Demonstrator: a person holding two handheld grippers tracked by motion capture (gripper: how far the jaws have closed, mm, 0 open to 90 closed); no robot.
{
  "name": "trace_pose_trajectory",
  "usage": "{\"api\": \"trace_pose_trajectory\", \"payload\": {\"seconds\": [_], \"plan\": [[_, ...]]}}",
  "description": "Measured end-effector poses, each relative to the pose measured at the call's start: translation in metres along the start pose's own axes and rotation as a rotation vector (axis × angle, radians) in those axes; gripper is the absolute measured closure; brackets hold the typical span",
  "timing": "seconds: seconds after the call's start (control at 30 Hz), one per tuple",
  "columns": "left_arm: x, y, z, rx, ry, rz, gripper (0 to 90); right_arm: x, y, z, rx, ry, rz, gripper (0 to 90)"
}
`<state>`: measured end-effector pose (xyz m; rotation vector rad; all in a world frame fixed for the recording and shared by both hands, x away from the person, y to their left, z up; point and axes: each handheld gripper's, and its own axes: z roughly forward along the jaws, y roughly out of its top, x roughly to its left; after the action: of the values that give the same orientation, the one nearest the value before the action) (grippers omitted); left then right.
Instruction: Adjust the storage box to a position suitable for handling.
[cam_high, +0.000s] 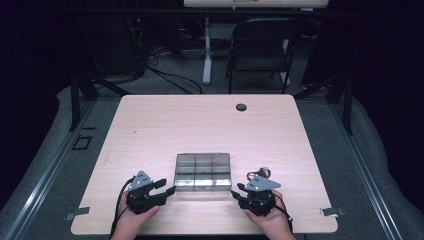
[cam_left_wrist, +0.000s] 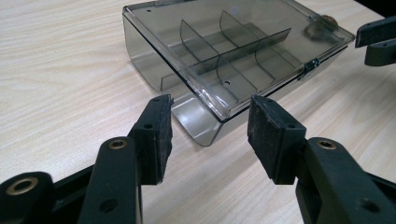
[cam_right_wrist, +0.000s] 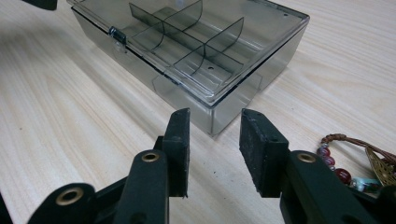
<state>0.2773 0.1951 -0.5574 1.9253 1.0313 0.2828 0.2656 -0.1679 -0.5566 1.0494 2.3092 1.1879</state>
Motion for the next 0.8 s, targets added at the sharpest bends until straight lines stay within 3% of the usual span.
{"api": "trace_pose_trajectory", "payload": {"seconds": [0.23, 0.37, 0.4, 0.5, 0.53, 0.6, 0.67, 0.8], "plan": [[-0.0001, -0.001, 0.0005, -0.001, 0.016, 0.019, 51.5, -0.0023, 0.0004, 0.0004, -0.002, 0.022, 0.02, 64.9], [-0.0006, -0.0016, 0.0009, 0.003, 0.004, 0.028, 51.5, -0.0038, 0.0002, 0.0014, 0.004, 0.022, 0.018, 65.4], [-0.0013, -0.0017, 0.0011, 0.004, 0.009, 0.031, 51.5, -0.0043, 0.0006, 0.0018, 0.007, 0.043, 0.026, 65.3], [-0.0021, -0.0018, 0.0014, 0.008, 0.009, 0.039, 51.0, -0.0028, 0.0009, 0.002, -0.005, 0.043, 0.0, 68.0], [-0.0021, -0.0018, 0.0014, 0.008, 0.01, 0.045, 50.8, -0.003, 0.0009, 0.0029, -0.016, 0.081, 0.003, 68.9], [-0.0031, -0.0018, 0.0015, 0.006, 0.008, 0.044, 50.8, -0.002, 0.0007, 0.0034, -0.025, 0.093, 0.006, 68.8], [-0.0031, -0.002, 0.002, 0.007, 0.002, 0.041, 50.8, -0.0011, 0.0008, 0.0038, -0.017, 0.083, -0.018, 68.0], [-0.0025, -0.002, 0.0016, 0.012, -0.016, 0.047, 52.8, -0.0014, 0.0005, 0.0054, -0.006, 0.082, -0.014, 66.8]]}}
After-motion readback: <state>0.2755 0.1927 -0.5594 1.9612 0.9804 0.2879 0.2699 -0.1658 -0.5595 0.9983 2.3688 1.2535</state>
